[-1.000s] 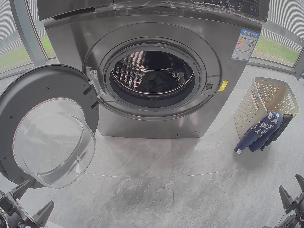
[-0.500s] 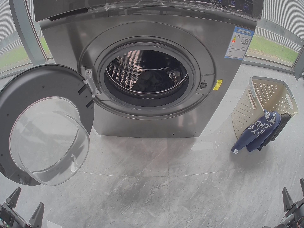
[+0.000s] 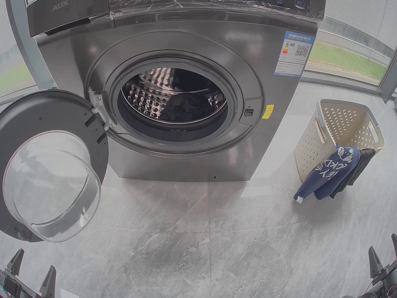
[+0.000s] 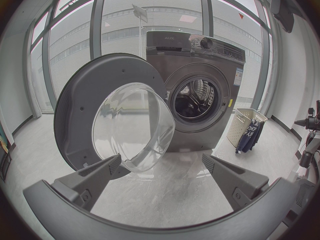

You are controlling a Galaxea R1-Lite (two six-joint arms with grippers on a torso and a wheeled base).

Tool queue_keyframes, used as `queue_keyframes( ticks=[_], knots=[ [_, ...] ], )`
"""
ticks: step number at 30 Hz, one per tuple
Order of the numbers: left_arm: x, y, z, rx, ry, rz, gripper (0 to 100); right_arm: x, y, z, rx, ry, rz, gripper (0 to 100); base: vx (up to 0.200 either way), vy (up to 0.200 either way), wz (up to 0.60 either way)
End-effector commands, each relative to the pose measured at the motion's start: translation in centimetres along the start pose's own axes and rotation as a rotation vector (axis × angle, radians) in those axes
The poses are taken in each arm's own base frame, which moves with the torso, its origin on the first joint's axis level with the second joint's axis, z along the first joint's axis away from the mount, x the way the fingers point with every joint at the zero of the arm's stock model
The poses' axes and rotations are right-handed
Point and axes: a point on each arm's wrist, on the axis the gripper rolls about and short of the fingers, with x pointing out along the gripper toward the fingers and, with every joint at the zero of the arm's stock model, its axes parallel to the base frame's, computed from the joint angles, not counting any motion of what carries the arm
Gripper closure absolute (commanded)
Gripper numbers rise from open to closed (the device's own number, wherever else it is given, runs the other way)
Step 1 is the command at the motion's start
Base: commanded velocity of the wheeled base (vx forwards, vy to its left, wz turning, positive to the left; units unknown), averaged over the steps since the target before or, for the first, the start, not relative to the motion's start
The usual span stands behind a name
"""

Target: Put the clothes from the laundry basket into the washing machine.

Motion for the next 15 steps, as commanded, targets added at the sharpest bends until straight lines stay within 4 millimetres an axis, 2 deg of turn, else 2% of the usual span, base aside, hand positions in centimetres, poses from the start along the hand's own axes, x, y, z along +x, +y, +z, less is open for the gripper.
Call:
queue_keyframes(
  ticks=[1, 13, 15],
  knots=[
    [0.02, 0.01, -0.36, -0.004, 0.0, -0.003, 0, 0.19, 0.01, -0.47, -0.001, 0.025, -0.002, 0, 0.0, 0.0, 0.0],
    [0.02, 0.03, -0.34, -0.034, -0.002, 0.008, 0, -0.01, -0.02, -0.51, -0.002, -0.003, 0.008, 0, 0.0, -0.2, 0.0],
    [0.02, 0.03, -0.34, -0.034, -0.002, 0.008, 0, -0.01, -0.02, -0.51, -0.002, -0.003, 0.008, 0, 0.0, 0.0, 0.0]
  ],
)
